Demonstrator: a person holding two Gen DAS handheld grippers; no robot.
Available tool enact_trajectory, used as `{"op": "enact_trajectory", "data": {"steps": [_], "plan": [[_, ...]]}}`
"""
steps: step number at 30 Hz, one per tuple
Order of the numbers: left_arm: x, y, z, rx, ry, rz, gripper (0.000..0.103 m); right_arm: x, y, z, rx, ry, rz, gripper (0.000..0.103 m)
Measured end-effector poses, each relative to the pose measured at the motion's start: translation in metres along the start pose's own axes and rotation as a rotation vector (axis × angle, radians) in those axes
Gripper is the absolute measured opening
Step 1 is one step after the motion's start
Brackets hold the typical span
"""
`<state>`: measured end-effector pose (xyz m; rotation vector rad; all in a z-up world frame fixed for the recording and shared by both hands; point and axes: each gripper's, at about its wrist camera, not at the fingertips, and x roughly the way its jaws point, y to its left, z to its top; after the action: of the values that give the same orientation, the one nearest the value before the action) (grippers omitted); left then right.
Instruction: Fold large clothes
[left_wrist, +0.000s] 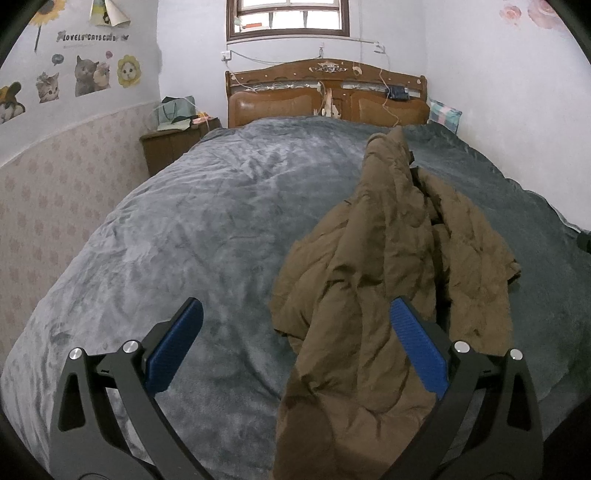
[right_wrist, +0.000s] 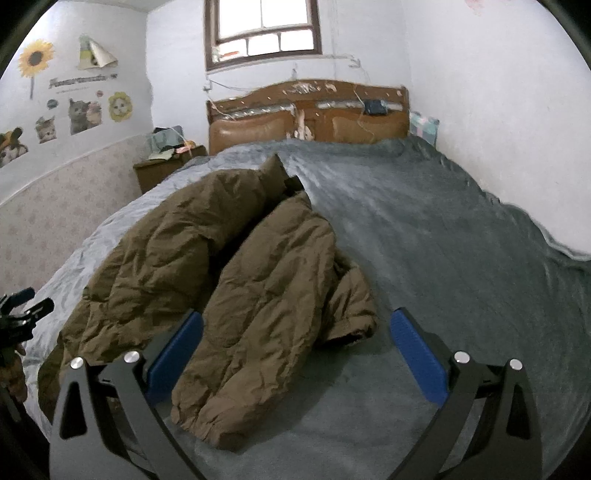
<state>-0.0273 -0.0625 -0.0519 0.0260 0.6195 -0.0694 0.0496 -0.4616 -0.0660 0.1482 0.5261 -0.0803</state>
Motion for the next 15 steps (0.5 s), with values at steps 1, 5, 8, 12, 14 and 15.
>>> {"op": "enact_trajectory", "data": {"steps": [1, 5, 8, 12, 14, 15], "plan": [[0.003, 0.000, 0.001, -0.005, -0.002, -0.004, 0.100, 0.002, -0.001, -0.001, 0.013, 0.013, -0.001, 0.101], [0.011, -0.004, -0.001, -0.004, -0.001, -0.031, 0.100, 0.003, -0.001, -0.005, -0.008, 0.008, -0.020, 0.101], [0.022, -0.009, -0.005, 0.013, 0.040, -0.038, 0.100, 0.006, -0.002, -0.007, -0.008, -0.012, -0.006, 0.101], [0.036, -0.005, -0.011, -0.025, 0.117, -0.074, 0.086, 0.015, -0.002, -0.004, 0.000, -0.038, 0.029, 0.101], [0.041, 0.002, -0.012, -0.070, 0.155, -0.107, 0.073, 0.020, 0.000, -0.004, 0.005, -0.021, 0.041, 0.101], [0.043, 0.004, -0.014, -0.077, 0.168, -0.112, 0.058, 0.020, 0.001, -0.005, 0.000, -0.019, 0.043, 0.101]]}}
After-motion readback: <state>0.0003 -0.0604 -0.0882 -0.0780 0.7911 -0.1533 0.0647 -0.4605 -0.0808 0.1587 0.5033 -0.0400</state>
